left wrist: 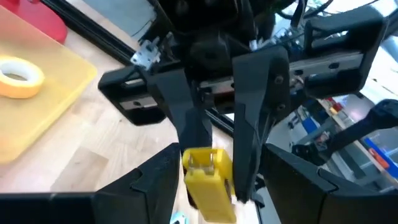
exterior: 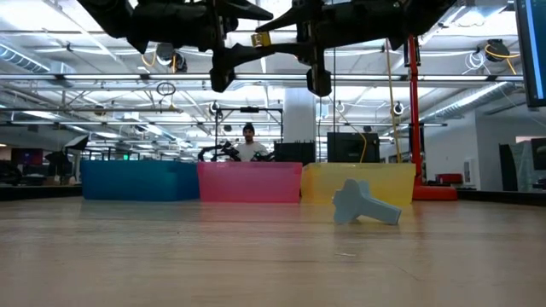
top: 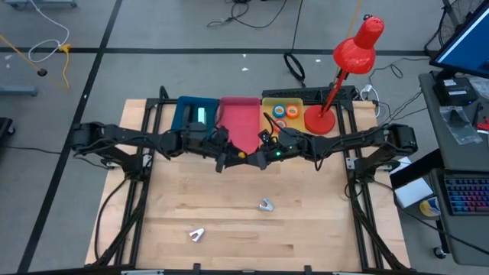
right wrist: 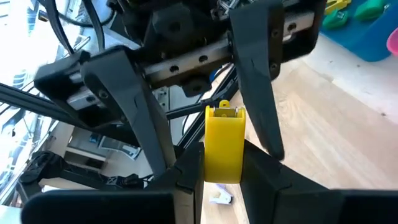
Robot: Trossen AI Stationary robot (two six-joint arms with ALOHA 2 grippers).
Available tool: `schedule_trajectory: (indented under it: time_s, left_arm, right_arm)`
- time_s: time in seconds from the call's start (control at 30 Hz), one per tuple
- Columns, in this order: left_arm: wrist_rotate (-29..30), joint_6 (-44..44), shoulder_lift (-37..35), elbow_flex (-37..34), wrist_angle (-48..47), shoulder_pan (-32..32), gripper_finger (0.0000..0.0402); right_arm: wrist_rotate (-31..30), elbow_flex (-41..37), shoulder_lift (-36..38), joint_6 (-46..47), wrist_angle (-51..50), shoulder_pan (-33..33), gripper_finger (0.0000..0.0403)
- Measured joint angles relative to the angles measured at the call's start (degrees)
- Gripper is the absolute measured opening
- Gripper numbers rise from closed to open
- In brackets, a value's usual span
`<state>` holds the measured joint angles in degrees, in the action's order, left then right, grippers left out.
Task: Pick and place Stapler, Stapler remover, tape
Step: Put the yellow stapler into the blue bin
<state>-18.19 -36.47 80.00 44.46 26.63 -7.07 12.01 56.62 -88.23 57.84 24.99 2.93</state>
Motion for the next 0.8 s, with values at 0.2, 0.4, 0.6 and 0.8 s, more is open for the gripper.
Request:
schedule_trajectory:
  time_s: [0.2, 0.4, 0.6, 0.8]
  left_arm:
    - [-2.11, 0.32, 0.43, 0.86, 0.32, -1.37, 0.0223]
    - [-2.98, -0.18, 0.41, 0.86, 0.57, -1.9, 0.0223]
    - [-3.0, -0.75, 0.41, 0.86, 0.47, -1.64, 0.0223]
    - [-3.0, -0.79, 0.38, 0.86, 0.53, -1.96, 0.0204]
  right_arm:
    - [-0.04, 0.0, 0.0, -0.03, -0.28, -0.8, 0.0065]
    - [0.02, 0.0, 0.0, -0.02, -0.13, -0.8, 0.0065]
    - [0.07, 0.0, 0.0, 0.0, 0.0, -0.8, 0.0067]
    - [0.07, 0.0, 0.0, 0.0, 0.03, -0.78, 0.0065]
